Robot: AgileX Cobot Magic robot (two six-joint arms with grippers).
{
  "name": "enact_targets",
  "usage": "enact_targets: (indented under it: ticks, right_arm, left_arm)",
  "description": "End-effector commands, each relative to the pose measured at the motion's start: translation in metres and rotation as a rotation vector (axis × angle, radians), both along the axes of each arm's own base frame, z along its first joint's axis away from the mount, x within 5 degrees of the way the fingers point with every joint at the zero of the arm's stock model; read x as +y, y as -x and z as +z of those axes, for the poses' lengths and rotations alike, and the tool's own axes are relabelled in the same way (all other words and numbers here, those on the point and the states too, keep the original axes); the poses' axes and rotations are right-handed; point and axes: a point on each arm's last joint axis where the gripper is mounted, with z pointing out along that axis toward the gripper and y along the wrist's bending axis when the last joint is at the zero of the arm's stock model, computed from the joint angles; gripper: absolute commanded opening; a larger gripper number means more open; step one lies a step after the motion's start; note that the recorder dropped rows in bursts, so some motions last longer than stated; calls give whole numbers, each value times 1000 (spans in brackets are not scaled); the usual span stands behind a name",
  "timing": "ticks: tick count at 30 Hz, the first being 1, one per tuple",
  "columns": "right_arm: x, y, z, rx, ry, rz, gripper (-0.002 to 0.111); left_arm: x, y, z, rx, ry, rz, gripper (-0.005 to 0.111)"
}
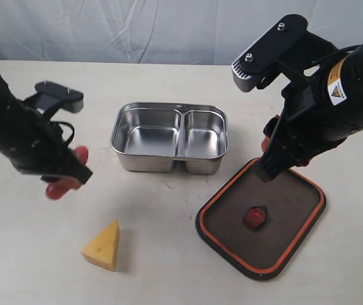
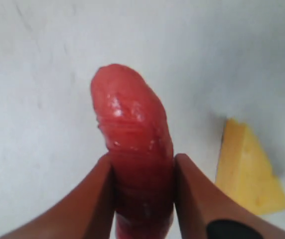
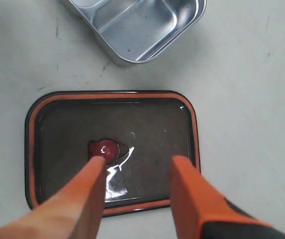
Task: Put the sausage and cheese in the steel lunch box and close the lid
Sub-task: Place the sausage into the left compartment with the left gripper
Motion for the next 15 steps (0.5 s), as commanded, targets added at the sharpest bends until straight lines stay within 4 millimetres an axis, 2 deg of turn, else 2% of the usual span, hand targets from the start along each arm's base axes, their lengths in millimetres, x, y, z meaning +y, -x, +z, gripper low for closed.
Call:
enact_targets:
  ticks: [1,4,7,11,15]
  right_arm:
    - [0,-1,4,-35,-19,-6,41]
    - [2,-3,5,-52,-41,1,41]
    - [3,-3,6,-60,-50,4,41]
    - [3,-3,6,-61,-52,4,41]
    - [1,-4,6,-70,-41,-17,41]
  left_arm:
    - [-14,-18,36,-224,149,-29,0]
    - [-22,-34,48,-287,183,-63,0]
    - [-29,-52,50,-319,195,-52,0]
    - [-39,-76,42,-306,210,-45,0]
    - [-54,-94,25,-274,238,-97,0]
